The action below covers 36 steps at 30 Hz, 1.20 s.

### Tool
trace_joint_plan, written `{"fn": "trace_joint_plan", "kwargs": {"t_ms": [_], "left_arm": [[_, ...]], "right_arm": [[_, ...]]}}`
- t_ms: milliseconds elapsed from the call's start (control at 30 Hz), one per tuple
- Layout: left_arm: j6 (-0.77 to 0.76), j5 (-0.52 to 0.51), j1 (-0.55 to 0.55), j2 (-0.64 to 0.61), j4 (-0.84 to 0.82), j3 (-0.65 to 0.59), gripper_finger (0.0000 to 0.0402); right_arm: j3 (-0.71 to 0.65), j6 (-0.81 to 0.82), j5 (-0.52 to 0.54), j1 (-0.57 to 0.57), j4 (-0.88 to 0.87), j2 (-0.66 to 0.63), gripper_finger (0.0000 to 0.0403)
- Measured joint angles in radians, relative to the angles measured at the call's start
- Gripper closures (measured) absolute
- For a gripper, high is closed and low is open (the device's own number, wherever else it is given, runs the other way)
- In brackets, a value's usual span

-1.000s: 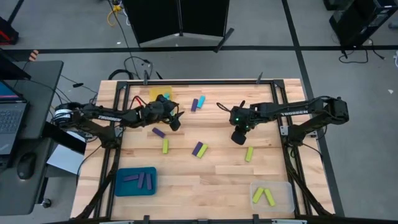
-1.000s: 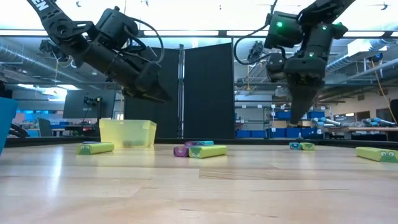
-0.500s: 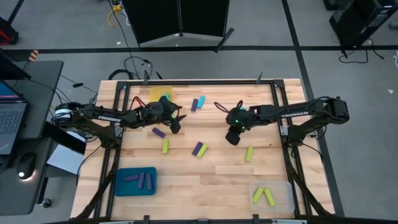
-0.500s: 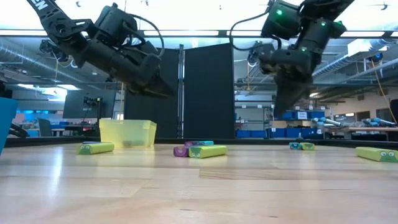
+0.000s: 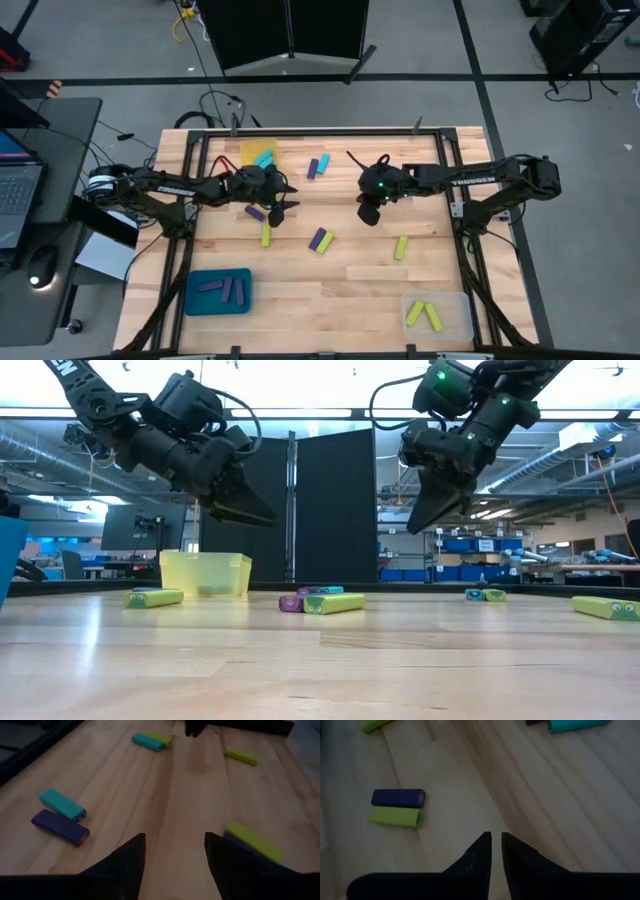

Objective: Sort blocks
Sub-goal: Put the top purple block into the blue bin

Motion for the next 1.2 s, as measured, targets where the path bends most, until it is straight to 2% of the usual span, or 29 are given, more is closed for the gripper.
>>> {"fn": "trace_joint_plan", "kwargs": {"t_ms": [167,267,333,500,633,733,933,1200], "left_arm": [[-0.014,-0.010,-0.002,0.007,-0.089,0.055,0.0203],[-0.042,-0.107,-0.002,0.046,-0.173,0.128,0.0210],[-0.082,-0.163,0.001,0.094,-0.202,0.185,0.0214],[-0.160,-0.198,0.036,0.255,-0.270,0.326,0.0214],[-0.212,-0.301,0.071,0.372,-0.326,0.441,0.0207],[-0.244,-0.314,0.103,0.445,-0.364,0.497,0.0196],[-0.297,-0.320,0.146,0.523,-0.375,0.535,0.0159],[-0.308,-0.316,0.164,0.536,-0.371,0.539,0.0129]], "right_arm": [[0.000,-0.037,0.001,-0.016,0.010,0.000,0.0348],[0.000,-0.059,0.001,-0.024,0.028,0.000,0.0349],[0.000,-0.076,0.001,-0.031,0.044,0.000,0.0349],[0.000,-0.102,0.003,-0.038,0.069,0.000,0.0349],[0.000,-0.120,0.003,-0.038,0.071,0.000,0.0350],[0.000,-0.127,0.003,-0.038,0.069,0.000,0.0350],[0.000,-0.137,0.003,-0.038,0.069,0.000,0.0350],[0.000,-0.144,0.003,-0.038,0.071,0.000,0.0350]]}}
